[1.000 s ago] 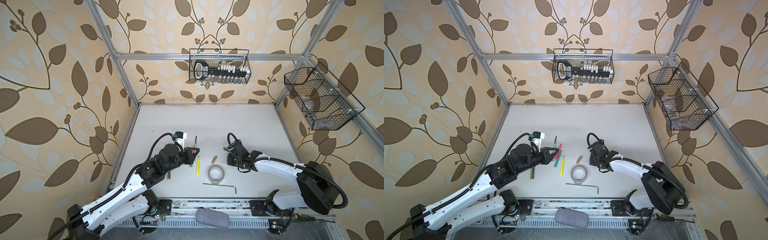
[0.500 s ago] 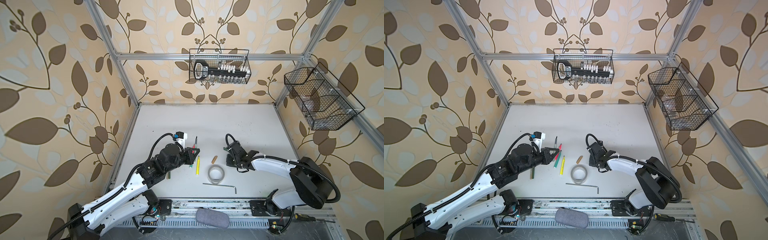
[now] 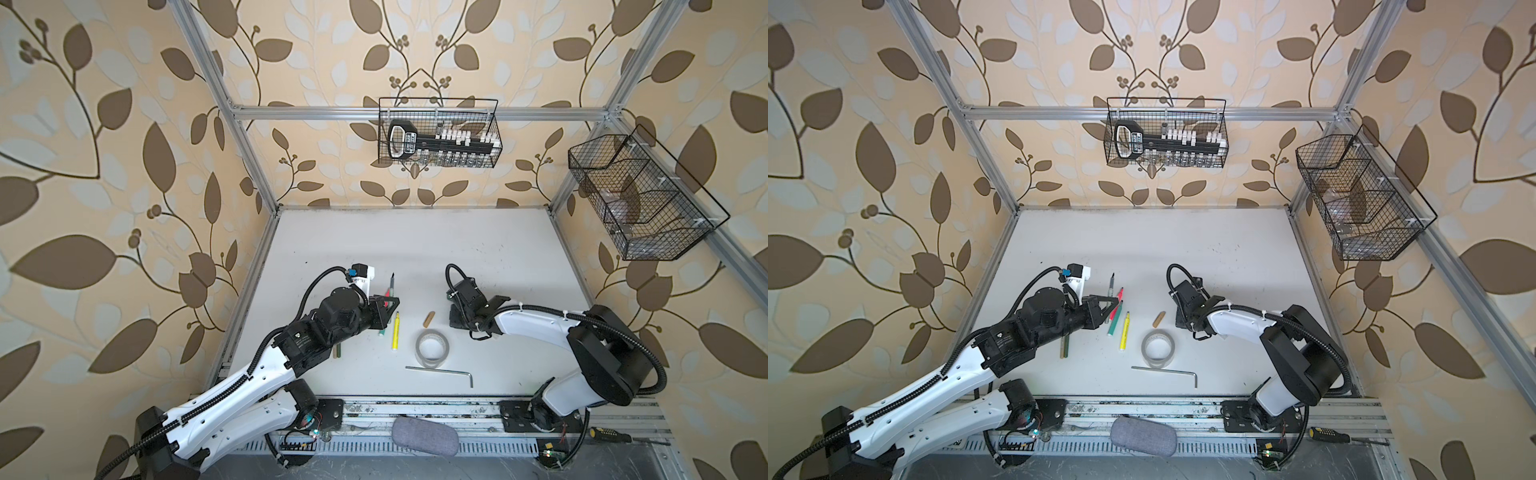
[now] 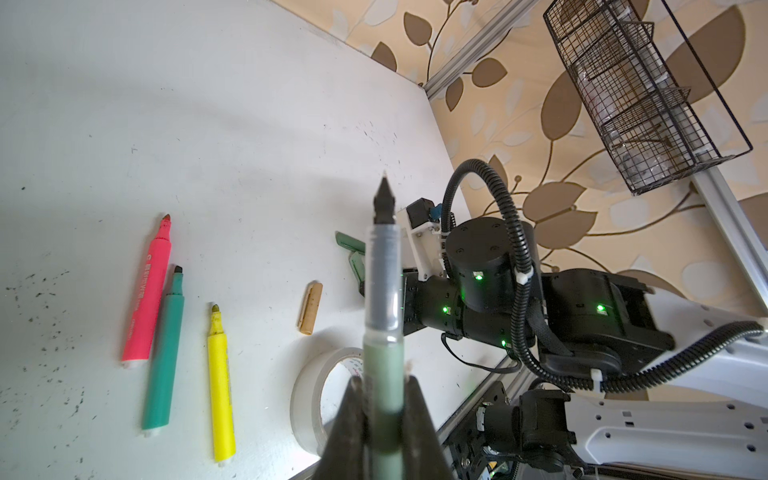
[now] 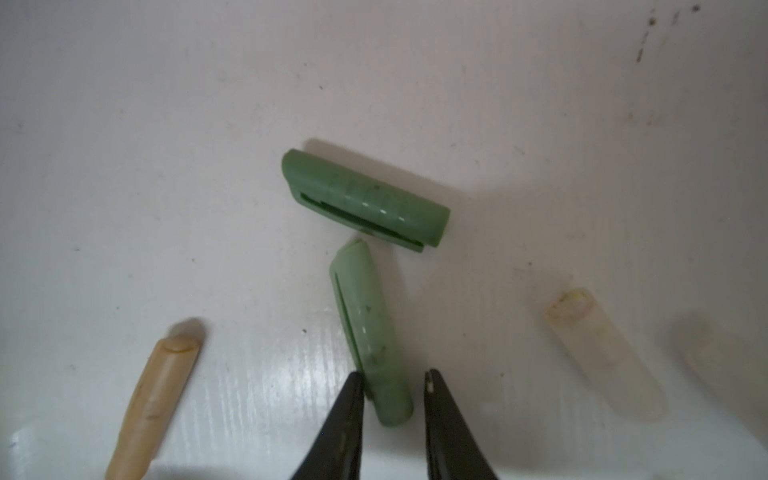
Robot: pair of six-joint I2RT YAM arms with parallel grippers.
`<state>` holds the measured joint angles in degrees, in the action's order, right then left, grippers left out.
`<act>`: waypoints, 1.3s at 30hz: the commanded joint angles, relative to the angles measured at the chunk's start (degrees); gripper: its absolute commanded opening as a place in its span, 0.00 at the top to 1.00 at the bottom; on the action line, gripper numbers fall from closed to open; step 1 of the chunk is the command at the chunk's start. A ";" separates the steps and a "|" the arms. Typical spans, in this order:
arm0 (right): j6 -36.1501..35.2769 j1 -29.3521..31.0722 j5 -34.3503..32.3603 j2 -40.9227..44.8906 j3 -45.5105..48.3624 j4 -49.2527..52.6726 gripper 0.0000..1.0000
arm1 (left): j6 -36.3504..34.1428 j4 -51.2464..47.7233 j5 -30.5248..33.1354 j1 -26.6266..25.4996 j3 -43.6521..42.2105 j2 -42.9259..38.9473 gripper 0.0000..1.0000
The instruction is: Insert the pens into the pen caps
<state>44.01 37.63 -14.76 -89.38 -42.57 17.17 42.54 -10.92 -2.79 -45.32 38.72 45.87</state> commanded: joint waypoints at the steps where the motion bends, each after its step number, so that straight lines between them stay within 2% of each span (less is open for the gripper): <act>1: -0.52 0.74 -2.94 -3.03 -1.41 3.48 0.73 | 0.17 1.07 0.33 0.03 0.66 -0.30 1.00; 8: -0.59 1.49 -3.86 -6.81 -2.96 3.84 0.79 | 0.17 1.03 0.07 0.06 0.66 -0.44 1.00; 15: -0.33 2.03 -5.55 -7.08 -3.07 4.71 0.82 | 0.17 0.99 0.03 0.06 0.69 -0.71 1.00; 17: -0.28 2.19 -6.21 -7.22 -3.38 5.13 0.79 | 0.17 0.99 0.03 0.05 0.78 -0.66 1.00; 21: -0.07 1.73 -6.94 -7.90 -4.14 5.69 0.64 | 0.21 1.07 -0.29 0.04 0.73 -0.63 1.00; 26: -0.84 0.07 -4.98 -8.56 -5.08 4.54 0.60 | 0.23 1.25 -0.40 0.04 0.68 -0.68 1.00; 32: -1.47 -1.03 -3.59 -10.61 -6.81 3.97 0.63 | 0.18 0.95 -0.43 0.03 0.66 -1.12 1.00; 39: -1.64 -0.99 -3.87 -12.03 -6.50 3.69 0.75 | 0.08 0.63 -0.26 0.06 0.66 -1.66 1.00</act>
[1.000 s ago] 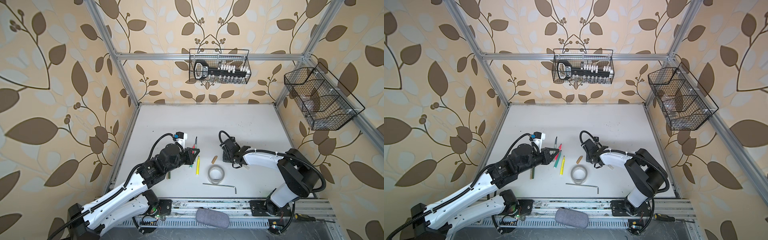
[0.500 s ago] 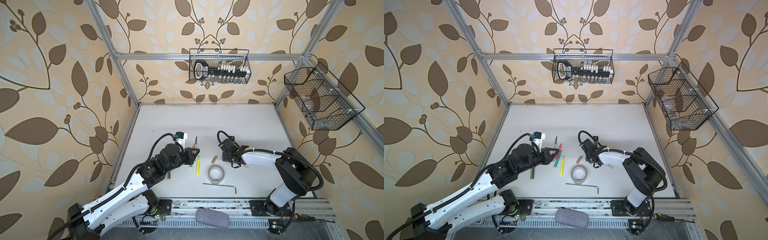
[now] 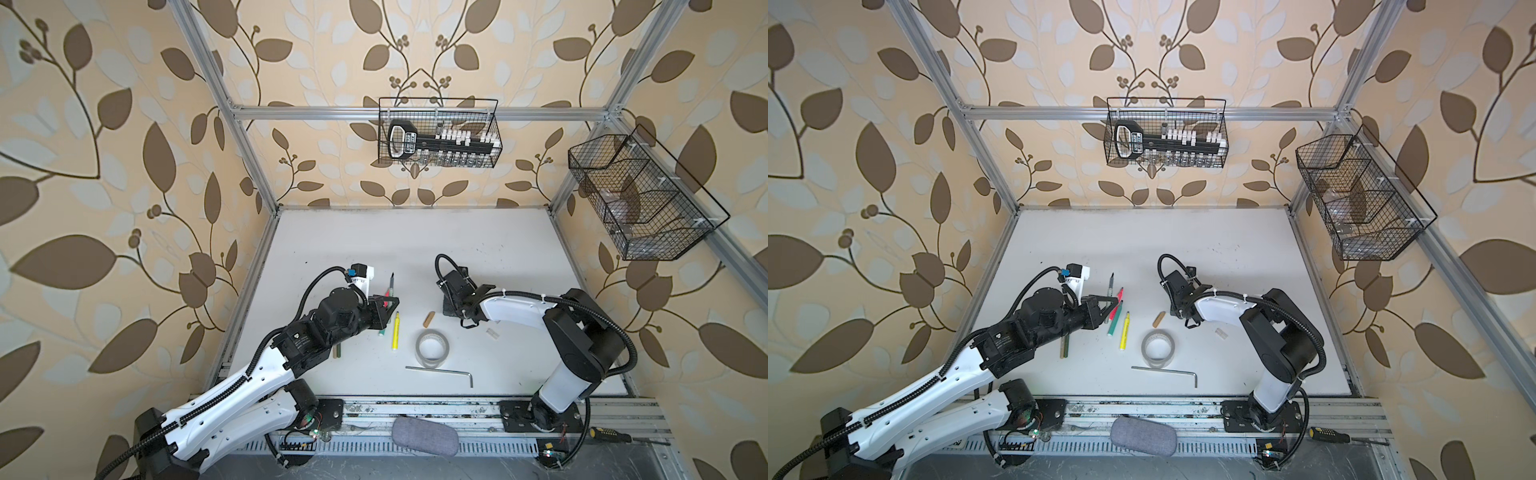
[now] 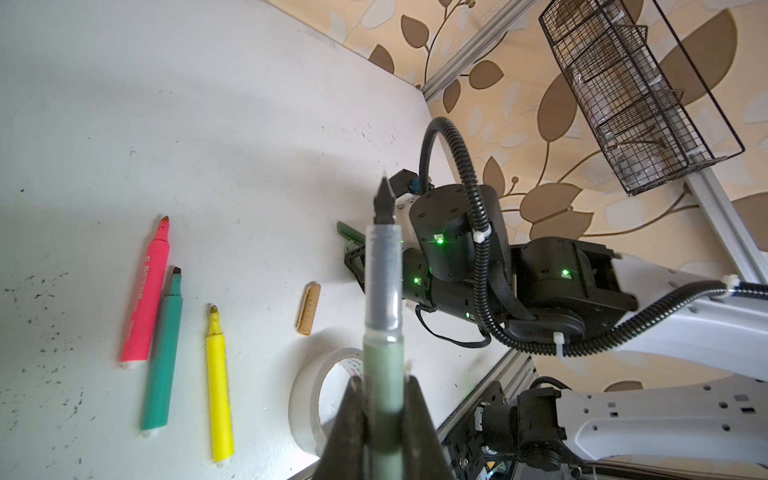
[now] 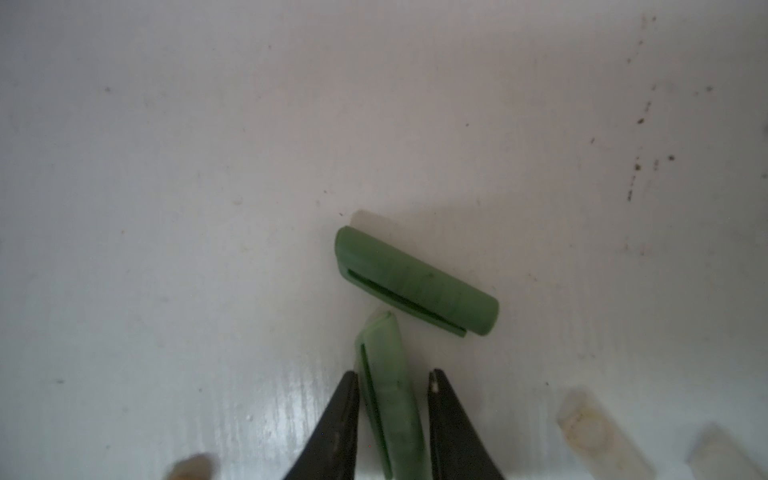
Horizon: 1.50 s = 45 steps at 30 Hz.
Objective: Insert the pens into the pen caps
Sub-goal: 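Close the right gripper on the green cap while the left gripper nears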
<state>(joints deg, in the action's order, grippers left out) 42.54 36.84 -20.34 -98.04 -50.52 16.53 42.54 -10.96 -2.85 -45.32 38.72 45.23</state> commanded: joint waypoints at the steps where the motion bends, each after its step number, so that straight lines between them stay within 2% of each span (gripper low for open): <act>1: -0.18 -0.22 1.71 -3.54 1.57 4.24 0.77 | 0.15 0.68 -0.22 0.05 0.71 -1.03 1.00; 3: -0.27 -0.03 1.62 -3.89 1.64 4.22 0.81 | 0.17 0.79 -0.39 0.06 0.70 -1.03 1.00; 10: 0.56 1.23 -0.09 -4.20 1.74 4.91 0.84 | 0.17 1.01 -0.49 0.03 0.64 -0.68 1.00; 17: 3.02 2.52 -2.19 -1.02 2.09 5.04 0.87 | -0.27 2.80 -2.59 -0.02 0.85 2.08 1.00; 23: 5.15 2.23 -2.57 2.77 2.73 3.80 0.89 | 1.77 8.28 -6.10 -0.59 1.73 12.51 1.00; 30: 6.80 1.66 -1.90 5.95 3.50 1.64 0.93 | 2.45 11.66 -5.51 -3.42 5.03 24.26 1.00; 35: 7.45 1.40 -2.60 9.61 4.40 0.81 0.95 | 2.59 14.29 -5.34 -3.81 5.17 27.33 1.00; 41: 8.66 1.33 -4.11 16.43 6.77 -0.49 0.95 | -0.71 16.75 -4.80 -3.81 4.60 27.97 1.00; 45: 8.65 1.30 -4.24 17.53 6.55 -0.27 0.94 | -1.56 16.89 -5.27 -3.81 4.80 27.98 1.00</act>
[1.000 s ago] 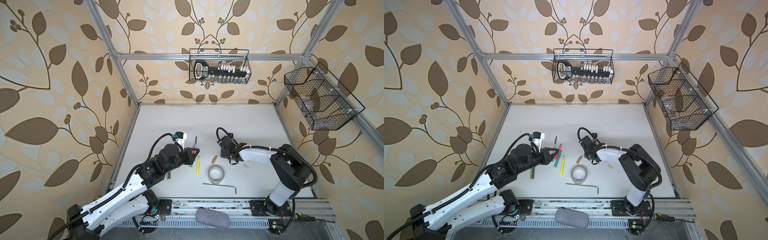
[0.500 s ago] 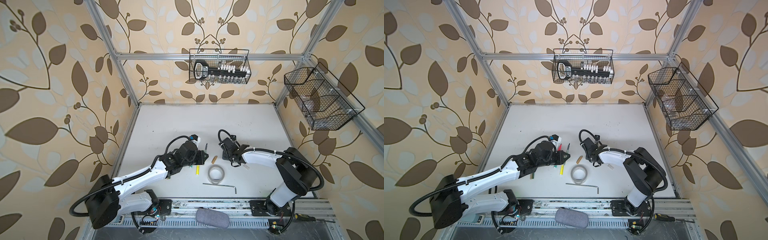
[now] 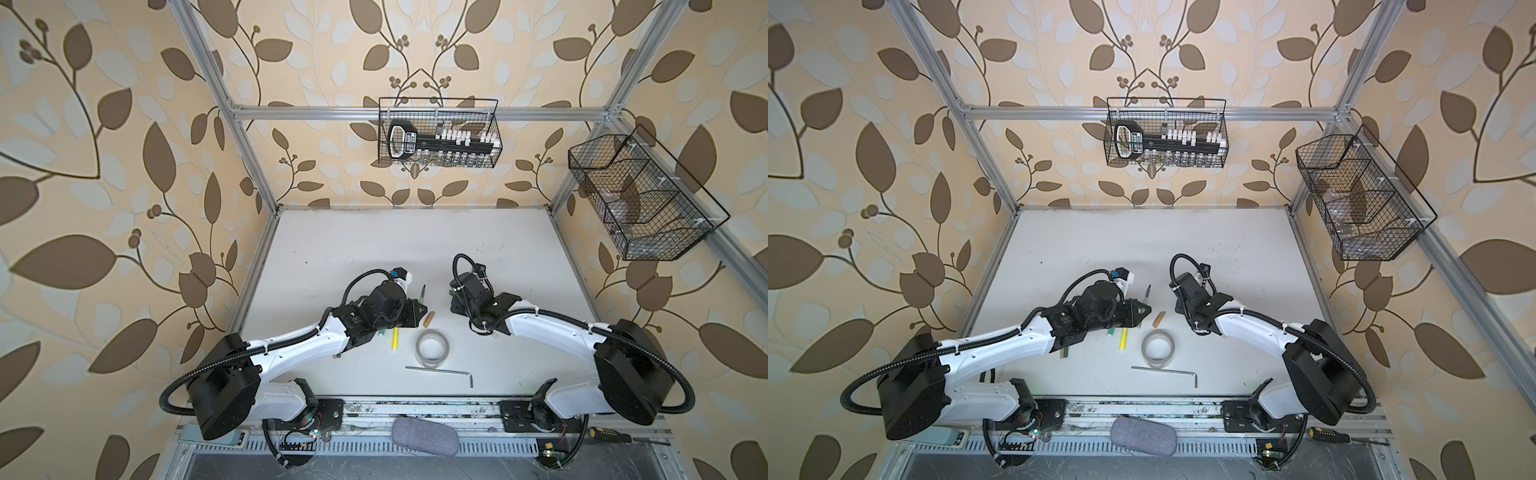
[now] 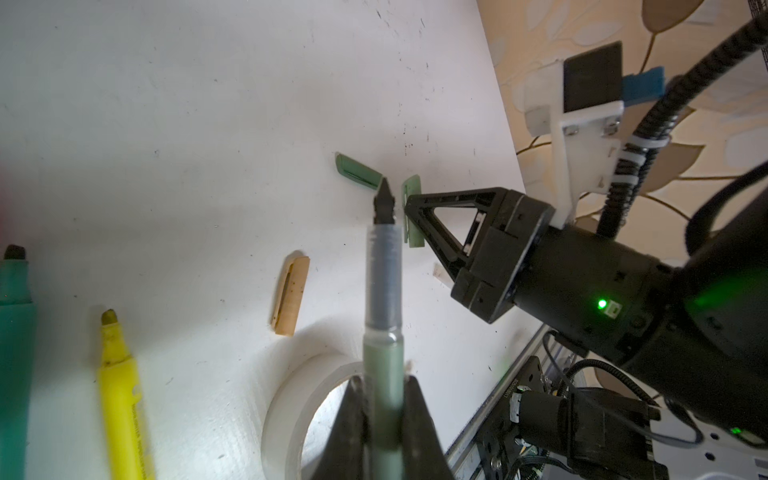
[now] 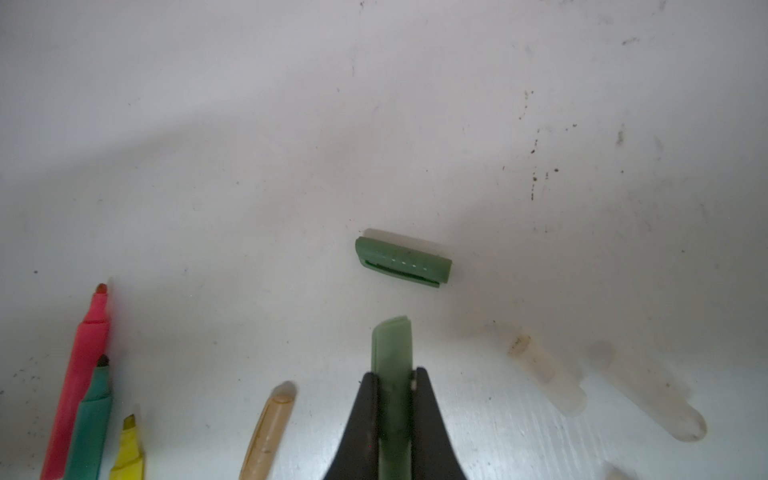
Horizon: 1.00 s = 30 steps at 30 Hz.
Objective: Insert the pens into the pen caps
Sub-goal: 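Lift the cap with the right gripper and carry it over the pen tip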
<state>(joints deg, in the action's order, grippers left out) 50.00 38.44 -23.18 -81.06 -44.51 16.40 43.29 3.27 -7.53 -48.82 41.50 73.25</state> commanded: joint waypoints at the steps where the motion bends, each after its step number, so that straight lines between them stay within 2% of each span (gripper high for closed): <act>1: 1.25 -0.21 -1.13 0.52 0.57 -0.31 0.95 | -2.35 2.88 -0.86 -0.31 1.98 0.01 1.00; 7: 1.75 -0.22 -0.27 3.32 1.19 -1.48 0.97 | -3.60 6.11 -3.88 -0.31 1.58 0.74 1.00; 18: 4.18 1.97 -1.53 15.19 -2.51 -3.52 0.98 | -5.18 12.60 -7.83 -0.84 0.39 1.24 1.00; 30: 5.72 6.26 -1.81 15.03 -9.15 -7.98 0.96 | -6.99 16.32 -5.85 -2.69 -1.56 -0.63 1.00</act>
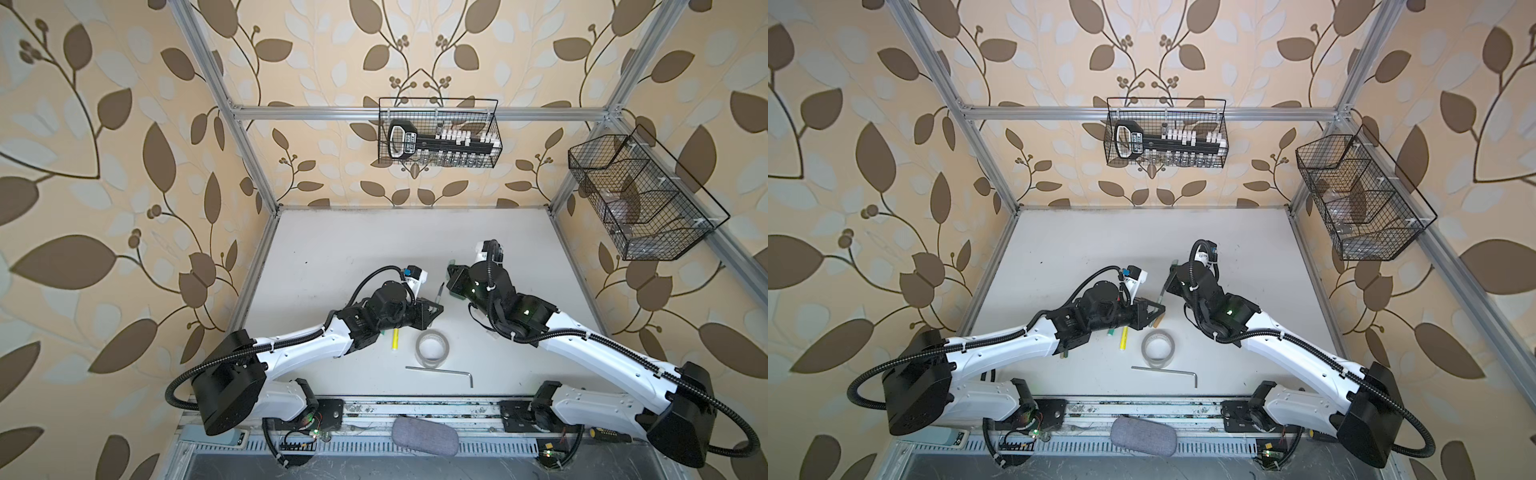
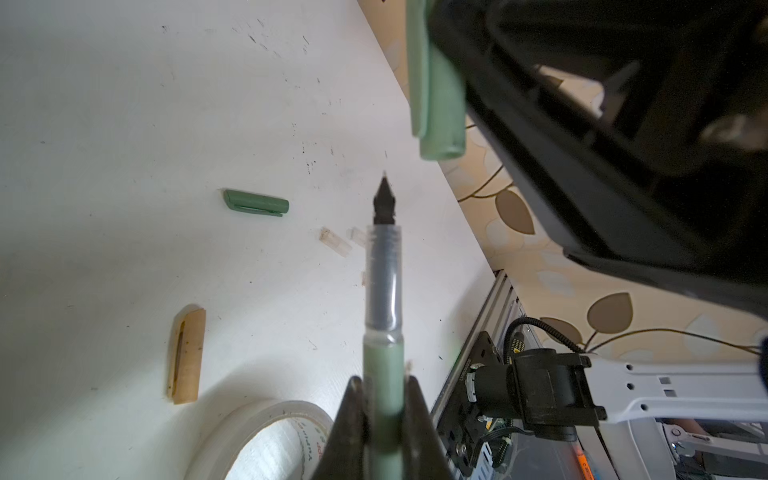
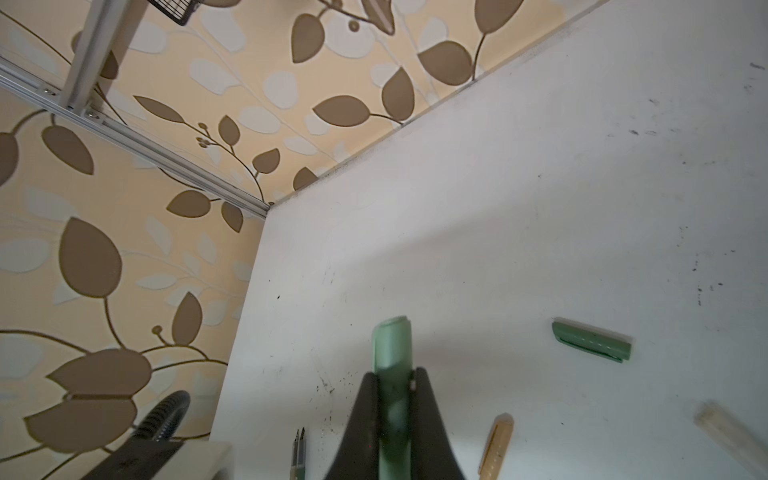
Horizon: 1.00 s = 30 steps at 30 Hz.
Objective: Insert the pens into the pen caps
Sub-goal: 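Lift the cap with the right gripper and carry it over the pen tip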
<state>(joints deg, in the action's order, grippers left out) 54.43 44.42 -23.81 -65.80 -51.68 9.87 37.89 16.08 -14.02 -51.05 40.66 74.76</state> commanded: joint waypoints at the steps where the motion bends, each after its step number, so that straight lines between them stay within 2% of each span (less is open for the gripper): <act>1: 1.29 0.30 -0.88 -0.39 -2.12 -1.80 0.97 | -1.64 3.59 0.79 -0.54 -0.85 -2.24 1.00; 12: 1.52 0.58 -0.03 -3.72 -3.46 -2.31 0.97 | -1.85 3.46 1.79 -0.63 -1.71 -4.23 1.00; 30: 2.61 1.72 1.16 -3.42 -0.22 -4.10 0.97 | -1.77 2.55 2.77 -0.63 -1.82 -4.84 1.00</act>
<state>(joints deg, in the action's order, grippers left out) 55.99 45.74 -22.90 -69.30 -52.84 6.85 37.56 17.02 -12.47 -51.09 39.33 71.94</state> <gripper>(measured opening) 0.087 0.120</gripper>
